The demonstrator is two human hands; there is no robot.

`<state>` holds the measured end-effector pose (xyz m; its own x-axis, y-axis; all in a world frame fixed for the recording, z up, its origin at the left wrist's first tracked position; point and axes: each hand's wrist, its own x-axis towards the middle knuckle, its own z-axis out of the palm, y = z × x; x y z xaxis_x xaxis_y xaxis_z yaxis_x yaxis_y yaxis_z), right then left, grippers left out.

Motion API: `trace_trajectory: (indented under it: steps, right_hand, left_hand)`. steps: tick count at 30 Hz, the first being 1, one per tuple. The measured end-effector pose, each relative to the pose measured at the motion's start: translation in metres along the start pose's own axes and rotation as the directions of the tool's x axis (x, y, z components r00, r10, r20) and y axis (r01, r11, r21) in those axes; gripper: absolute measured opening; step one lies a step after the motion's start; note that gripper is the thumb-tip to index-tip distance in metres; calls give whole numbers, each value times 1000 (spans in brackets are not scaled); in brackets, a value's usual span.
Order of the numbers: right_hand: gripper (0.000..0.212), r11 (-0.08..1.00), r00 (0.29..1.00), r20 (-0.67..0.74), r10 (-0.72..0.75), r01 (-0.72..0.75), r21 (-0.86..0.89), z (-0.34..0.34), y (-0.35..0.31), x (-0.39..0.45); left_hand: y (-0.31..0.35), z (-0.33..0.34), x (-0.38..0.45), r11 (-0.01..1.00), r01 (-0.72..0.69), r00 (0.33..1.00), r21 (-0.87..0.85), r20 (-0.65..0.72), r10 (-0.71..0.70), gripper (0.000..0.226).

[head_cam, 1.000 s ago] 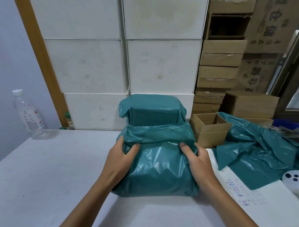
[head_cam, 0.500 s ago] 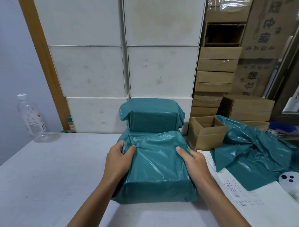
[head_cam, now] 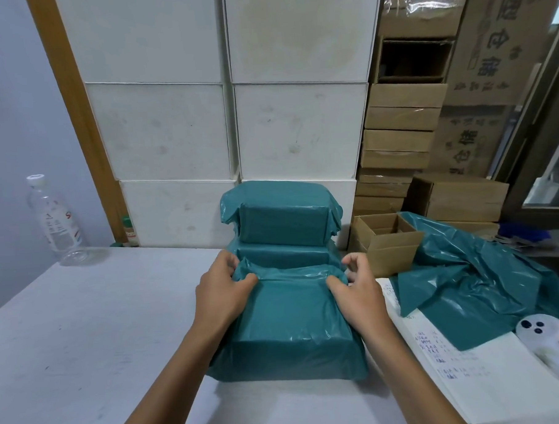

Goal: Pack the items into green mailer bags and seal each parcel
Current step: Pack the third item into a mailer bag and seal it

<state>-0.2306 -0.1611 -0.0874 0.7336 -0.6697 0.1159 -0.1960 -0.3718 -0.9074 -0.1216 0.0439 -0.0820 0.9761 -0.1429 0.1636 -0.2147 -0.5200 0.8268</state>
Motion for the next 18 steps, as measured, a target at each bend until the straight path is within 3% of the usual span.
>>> trace_trajectory:
  steps: [4,7,9,10,12,15,18]
  right_hand:
    - [45,943,982,11,-188,184,-277,-1,-5,-1]
    - [37,729,923,57,-381,338,-595,-1,-13,-4]
    - [40,547,869,180,-462,439,-713,2,-20,-4]
    - [44,469,843,264,-469,491,-734,4,-23,-3]
    - [51,384,827,404,-391,545,-745,8,-26,0]
    - [54,429,850,457,-263,527,-733,1,-27,2]
    - [41,681,893,421,-158,407,-609,-12,-14,7]
  left_hand:
    - [0,2,0,968,-181,978,175,-73,196,41]
    - [-2,6,3,765,-415,860,493,-60,506,46]
    - [3,6,7,577,-585,736,569,73,673,42]
    - [7,5,7,506,-651,697,566,182,693,39]
    - [16,3,8,480,-706,697,520,391,601,41]
    - [15,-1,12,549,-679,733,488,496,466,48]
    - [4,-3,13,655,-623,777,427,436,455,53]
